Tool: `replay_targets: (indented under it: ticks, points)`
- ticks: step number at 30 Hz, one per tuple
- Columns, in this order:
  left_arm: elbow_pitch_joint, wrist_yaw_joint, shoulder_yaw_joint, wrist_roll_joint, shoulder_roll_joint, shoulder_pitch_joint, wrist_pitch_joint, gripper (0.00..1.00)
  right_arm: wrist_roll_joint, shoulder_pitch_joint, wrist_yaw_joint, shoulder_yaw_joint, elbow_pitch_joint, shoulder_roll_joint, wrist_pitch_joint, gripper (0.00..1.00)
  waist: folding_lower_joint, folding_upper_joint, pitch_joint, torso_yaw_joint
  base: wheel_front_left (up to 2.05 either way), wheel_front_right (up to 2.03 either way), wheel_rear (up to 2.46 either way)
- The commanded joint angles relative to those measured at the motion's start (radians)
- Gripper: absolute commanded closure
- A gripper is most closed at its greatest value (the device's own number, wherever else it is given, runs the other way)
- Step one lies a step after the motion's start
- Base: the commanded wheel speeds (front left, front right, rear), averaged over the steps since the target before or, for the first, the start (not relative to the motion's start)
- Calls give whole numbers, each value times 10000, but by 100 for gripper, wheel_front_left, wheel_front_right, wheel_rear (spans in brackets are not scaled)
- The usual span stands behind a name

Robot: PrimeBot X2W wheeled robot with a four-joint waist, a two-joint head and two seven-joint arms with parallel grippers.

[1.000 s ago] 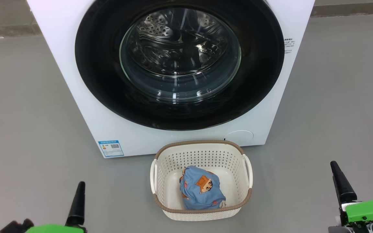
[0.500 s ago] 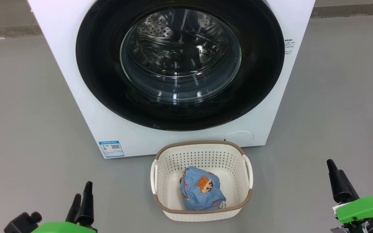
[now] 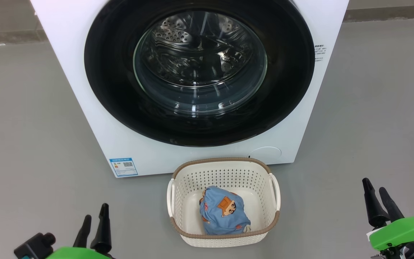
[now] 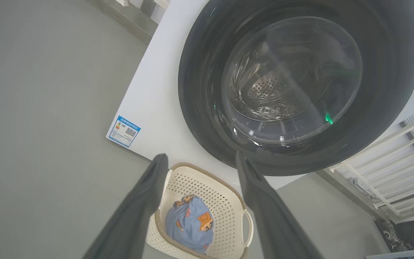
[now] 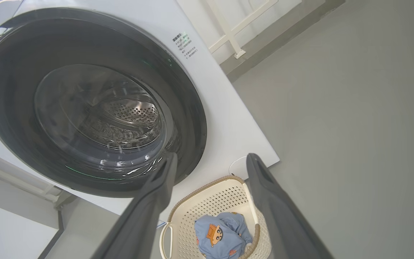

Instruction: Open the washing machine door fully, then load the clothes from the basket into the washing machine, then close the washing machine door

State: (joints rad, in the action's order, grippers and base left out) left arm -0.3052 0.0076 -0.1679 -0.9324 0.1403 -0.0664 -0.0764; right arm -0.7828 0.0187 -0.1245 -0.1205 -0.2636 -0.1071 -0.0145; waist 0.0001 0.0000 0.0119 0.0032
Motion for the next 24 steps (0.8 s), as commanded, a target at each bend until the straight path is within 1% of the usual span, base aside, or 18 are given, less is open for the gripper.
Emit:
replay_targets:
  ticks: [1,17,24]
  points:
    - [207,25,93,315,203,-502,-145,0,376,222,-33,33,327,-236,129,0,0,0,6,1,0,0,0]
    - [71,194,-261,2033,302,-479,-617,0,2284,-28,-41,0,597,-226,353,0,0,0,129,-10,0,0,0]
    - [-30,241,-310,2612,260,-482,-824,0,3139,-64,-44,74,728,-286,436,0,0,0,150,16,0,0,0]
